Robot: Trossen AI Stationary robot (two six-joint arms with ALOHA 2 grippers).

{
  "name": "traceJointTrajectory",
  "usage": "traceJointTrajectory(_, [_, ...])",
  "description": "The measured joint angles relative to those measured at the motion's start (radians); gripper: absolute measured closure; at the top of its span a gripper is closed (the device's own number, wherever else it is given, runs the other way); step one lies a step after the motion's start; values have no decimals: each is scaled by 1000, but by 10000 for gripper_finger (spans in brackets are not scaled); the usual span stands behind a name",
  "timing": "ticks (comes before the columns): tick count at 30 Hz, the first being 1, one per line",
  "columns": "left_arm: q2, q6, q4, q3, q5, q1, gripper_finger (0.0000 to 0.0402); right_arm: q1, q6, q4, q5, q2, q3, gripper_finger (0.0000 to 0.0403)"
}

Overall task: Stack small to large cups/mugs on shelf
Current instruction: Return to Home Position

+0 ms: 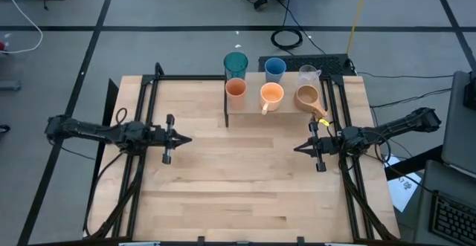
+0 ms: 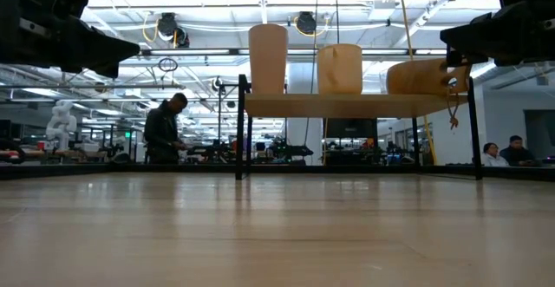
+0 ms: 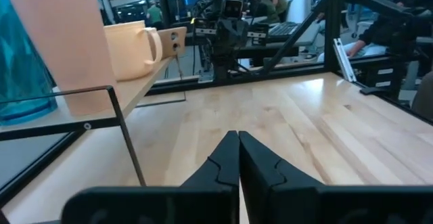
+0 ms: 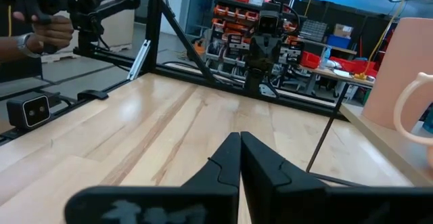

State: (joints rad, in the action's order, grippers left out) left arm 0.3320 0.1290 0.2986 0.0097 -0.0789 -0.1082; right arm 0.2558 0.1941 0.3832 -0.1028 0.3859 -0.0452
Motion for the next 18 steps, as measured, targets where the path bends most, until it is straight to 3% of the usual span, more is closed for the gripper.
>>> traceJointTrajectory(18, [-228, -45, -267, 1, 33, 50, 396, 0, 1, 1, 0, 0, 0, 403])
